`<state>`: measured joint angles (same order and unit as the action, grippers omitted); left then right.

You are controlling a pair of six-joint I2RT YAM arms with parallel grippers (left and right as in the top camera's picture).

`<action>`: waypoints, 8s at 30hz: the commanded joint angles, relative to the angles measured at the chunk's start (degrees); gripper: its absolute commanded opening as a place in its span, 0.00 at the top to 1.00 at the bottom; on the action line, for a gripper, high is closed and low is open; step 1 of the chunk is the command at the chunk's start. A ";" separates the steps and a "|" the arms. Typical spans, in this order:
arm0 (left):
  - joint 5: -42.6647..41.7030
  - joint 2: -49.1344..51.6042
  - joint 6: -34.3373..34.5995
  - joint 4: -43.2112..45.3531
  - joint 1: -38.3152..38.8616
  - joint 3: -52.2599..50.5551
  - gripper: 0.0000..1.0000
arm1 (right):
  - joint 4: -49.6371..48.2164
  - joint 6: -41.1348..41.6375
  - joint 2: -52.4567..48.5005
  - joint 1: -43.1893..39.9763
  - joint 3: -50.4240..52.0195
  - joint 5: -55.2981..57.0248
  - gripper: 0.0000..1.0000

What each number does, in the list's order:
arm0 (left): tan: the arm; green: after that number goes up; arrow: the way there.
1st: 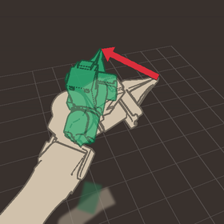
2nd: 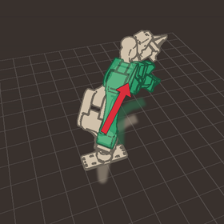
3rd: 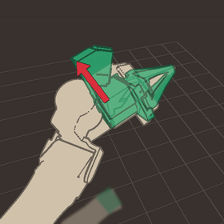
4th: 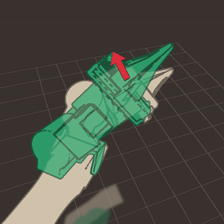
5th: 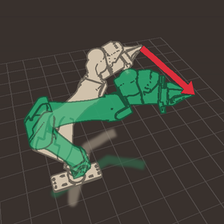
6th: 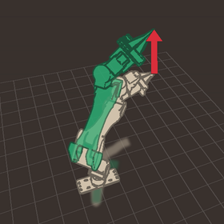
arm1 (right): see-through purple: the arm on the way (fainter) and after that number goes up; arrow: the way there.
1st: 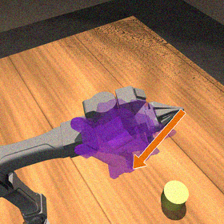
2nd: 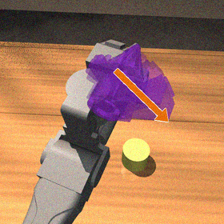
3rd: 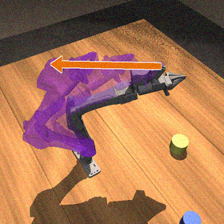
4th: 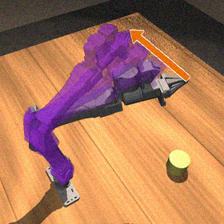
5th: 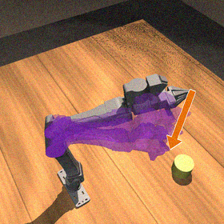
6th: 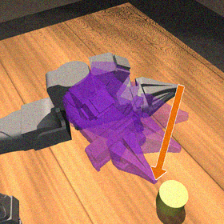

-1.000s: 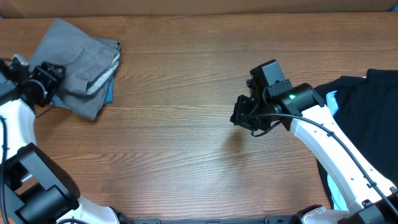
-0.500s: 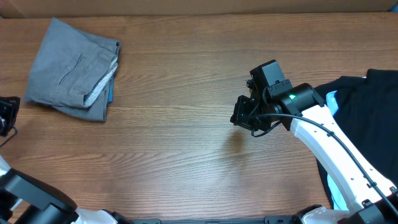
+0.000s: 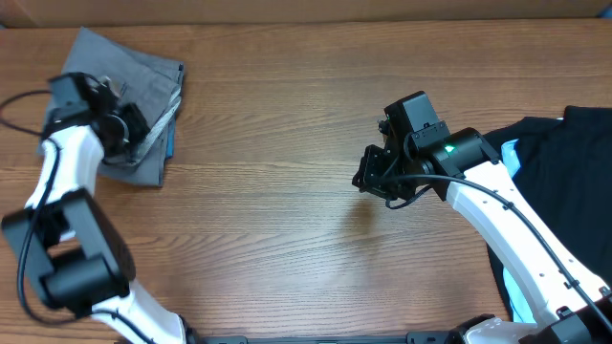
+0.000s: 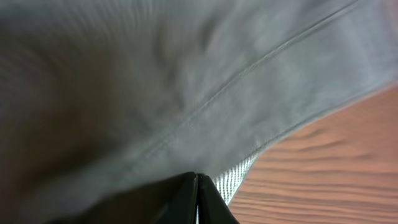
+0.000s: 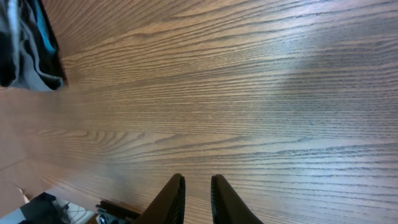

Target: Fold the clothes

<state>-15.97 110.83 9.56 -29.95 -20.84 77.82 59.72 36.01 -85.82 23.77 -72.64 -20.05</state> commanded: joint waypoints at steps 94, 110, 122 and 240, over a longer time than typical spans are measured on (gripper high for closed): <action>7.54 -34.53 -4.42 -62.79 21.62 29.59 0.00 | -41.70 -19.52 82.53 -17.97 63.36 17.40 0.00; 7.54 -34.21 -4.42 -62.79 21.62 29.59 0.00 | -55.19 -19.56 85.66 -17.97 72.19 18.03 0.00; 7.54 -34.21 -4.42 -62.79 21.62 29.59 0.00 | -55.19 -19.56 85.66 -17.94 72.19 18.05 0.00; 18.03 -110.57 -13.86 25.73 28.37 -77.55 0.00 | -55.19 -19.56 85.66 -17.94 72.19 18.05 0.00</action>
<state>1.39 0.86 -3.42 -4.38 7.22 0.45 4.93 16.47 -0.84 6.02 -1.06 -2.55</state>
